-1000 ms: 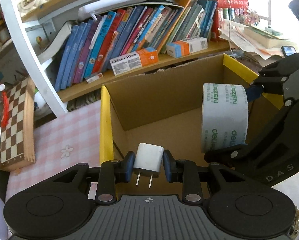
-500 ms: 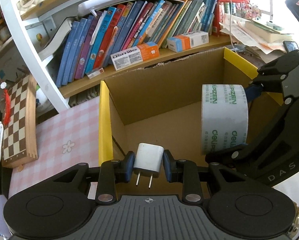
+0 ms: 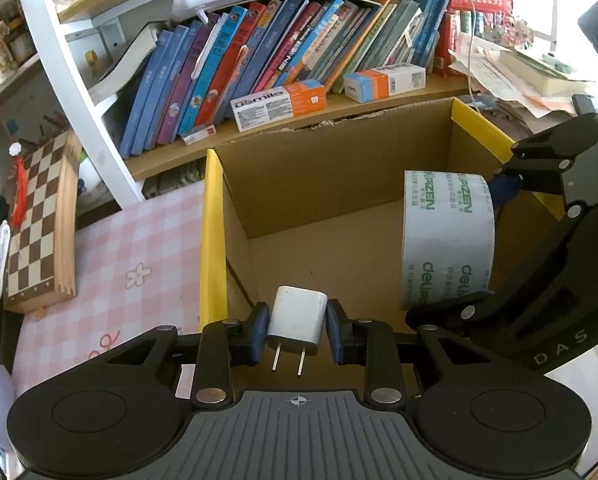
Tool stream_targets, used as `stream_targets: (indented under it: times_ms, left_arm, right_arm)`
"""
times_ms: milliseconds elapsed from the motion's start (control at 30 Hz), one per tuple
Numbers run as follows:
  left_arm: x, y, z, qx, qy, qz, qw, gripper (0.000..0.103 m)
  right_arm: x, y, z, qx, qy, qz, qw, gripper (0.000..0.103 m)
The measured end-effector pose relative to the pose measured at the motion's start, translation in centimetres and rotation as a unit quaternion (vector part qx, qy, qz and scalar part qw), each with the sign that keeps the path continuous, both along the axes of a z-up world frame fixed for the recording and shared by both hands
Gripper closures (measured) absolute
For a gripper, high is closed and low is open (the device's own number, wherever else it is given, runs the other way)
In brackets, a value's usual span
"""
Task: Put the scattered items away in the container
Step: 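Lift the white plug with the left gripper while the right carries the tape over the box, then open both grippers to drop the plug and tape roll into the yellow box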
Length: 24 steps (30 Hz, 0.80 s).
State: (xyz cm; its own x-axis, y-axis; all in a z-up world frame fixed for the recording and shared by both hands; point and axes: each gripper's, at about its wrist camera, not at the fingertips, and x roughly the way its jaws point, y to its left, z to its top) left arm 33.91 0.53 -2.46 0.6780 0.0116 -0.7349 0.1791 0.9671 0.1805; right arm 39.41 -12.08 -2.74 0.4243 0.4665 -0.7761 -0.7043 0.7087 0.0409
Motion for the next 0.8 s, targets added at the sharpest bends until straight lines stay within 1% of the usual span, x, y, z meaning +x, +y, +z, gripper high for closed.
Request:
stream_targets:
  times_ms: [267,467,533,667,800]
  left_arm:
    - [-0.08,0.0,-0.01,-0.008,0.0,0.011,0.9999,0.074]
    - [-0.39,-0.07,0.05,-0.02,0.003,0.014,0.9997,0.074]
    - [-0.61,-0.11,0.1,-0.034,0.007,0.016,0.9993,0.074]
    - [-0.78,-0.22,0.1,-0.044,0.009,0.016,0.9989,0.074]
    - [-0.51,-0.02,0.0,-0.048,0.005,0.013,0.9987,0.073]
  right_arm:
    - [-0.03,-0.08,0.09,0.006,-0.006,0.011,1.0,0.015]
    - [-0.05,-0.29,0.09,0.014,0.0,0.028,1.0,0.015]
    - [0.0,-0.46,0.08,0.014,0.003,0.035,0.999,0.015]
    - [0.3,-0.75,0.04,0.016,0.014,0.051,0.999,0.015]
    - [0.61,-0.61,-0.02,0.014,0.024,0.047,0.999,0.015]
